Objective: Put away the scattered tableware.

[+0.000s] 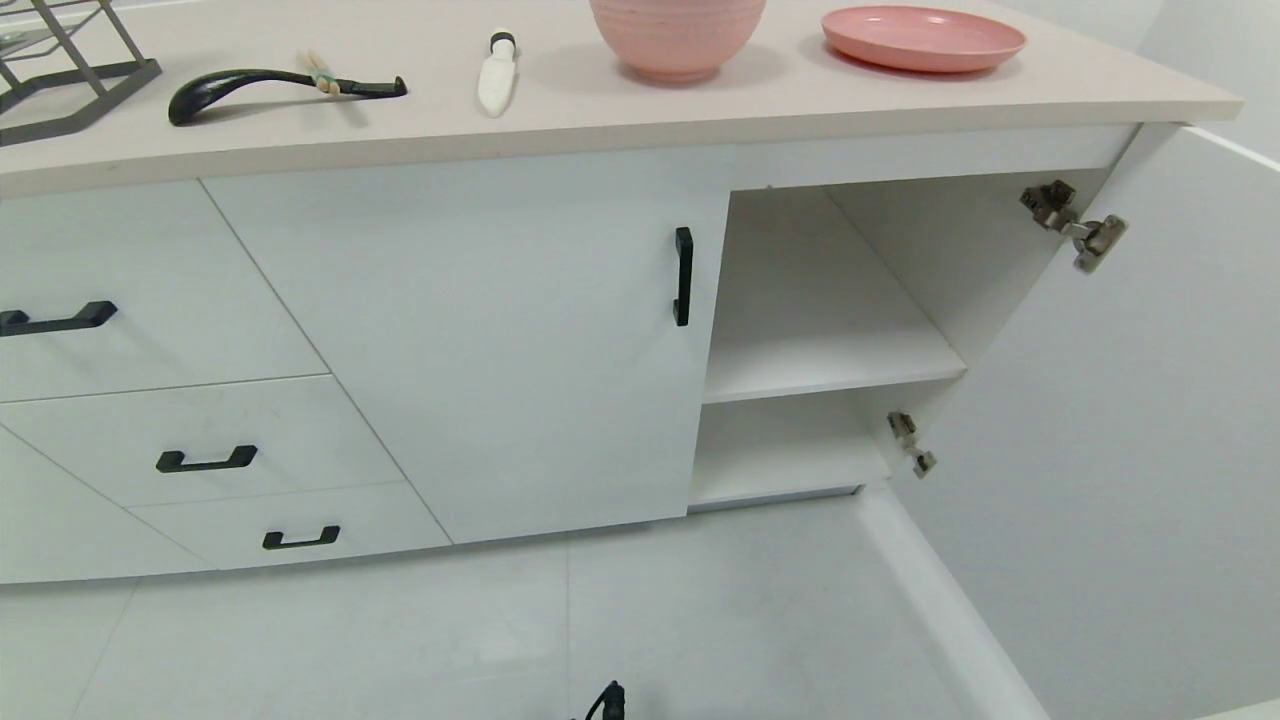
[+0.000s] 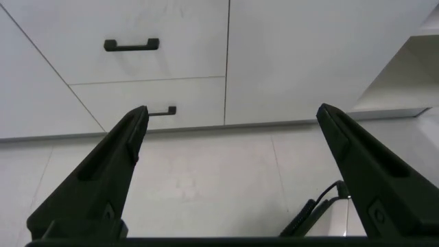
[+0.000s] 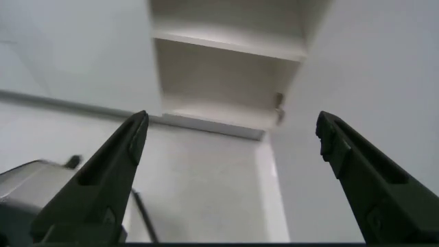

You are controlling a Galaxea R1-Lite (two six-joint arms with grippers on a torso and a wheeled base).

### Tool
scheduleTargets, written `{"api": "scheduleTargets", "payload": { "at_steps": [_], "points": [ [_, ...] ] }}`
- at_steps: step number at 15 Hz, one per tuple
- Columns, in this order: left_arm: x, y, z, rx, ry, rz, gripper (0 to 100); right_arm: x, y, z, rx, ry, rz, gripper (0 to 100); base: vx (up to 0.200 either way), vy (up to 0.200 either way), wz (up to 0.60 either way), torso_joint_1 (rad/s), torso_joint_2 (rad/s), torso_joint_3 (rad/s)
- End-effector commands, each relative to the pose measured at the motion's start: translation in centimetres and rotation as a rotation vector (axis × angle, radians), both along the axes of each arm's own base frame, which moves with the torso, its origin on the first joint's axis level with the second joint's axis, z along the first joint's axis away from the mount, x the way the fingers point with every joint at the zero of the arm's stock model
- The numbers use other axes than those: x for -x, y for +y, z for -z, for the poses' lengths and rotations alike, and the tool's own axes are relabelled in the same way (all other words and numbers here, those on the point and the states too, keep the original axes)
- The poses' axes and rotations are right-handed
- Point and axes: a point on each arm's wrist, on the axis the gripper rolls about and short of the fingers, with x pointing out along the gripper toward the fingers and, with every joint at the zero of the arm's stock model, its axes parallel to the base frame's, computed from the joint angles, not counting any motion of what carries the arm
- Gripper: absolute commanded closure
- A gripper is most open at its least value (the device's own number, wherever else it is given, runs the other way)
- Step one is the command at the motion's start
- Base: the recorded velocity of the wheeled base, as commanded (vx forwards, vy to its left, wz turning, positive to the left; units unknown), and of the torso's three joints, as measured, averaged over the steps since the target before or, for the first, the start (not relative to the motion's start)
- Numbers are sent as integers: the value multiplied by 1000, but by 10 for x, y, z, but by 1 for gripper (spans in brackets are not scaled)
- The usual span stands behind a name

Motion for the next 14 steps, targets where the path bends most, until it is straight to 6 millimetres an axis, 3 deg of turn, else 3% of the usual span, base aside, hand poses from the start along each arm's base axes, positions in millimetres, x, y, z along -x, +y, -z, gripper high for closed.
{"api": "scheduleTargets", "payload": {
  "at_steps": [1,4,9,12,14],
  "points": [
    [1,0,1,-1,-18,-7,0,-1,-2,0,-16,6,85,0,0,0,0,0,0,0],
    [1,0,1,-3,-18,-6,0,0,-5,6,-107,77,216,0,0,0,0,0,0,0],
    [1,0,1,-1,-18,-6,0,0,-5,6,-159,79,215,0,0,0,0,0,0,0],
    [1,0,1,-1,-18,-4,0,0,-5,6,-161,80,217,0,0,-200,0,2,-2,4],
    [1,0,1,2,-19,-6,0,0,-5,6,-161,80,217,0,0,0,0,0,0,0]
  ]
}}
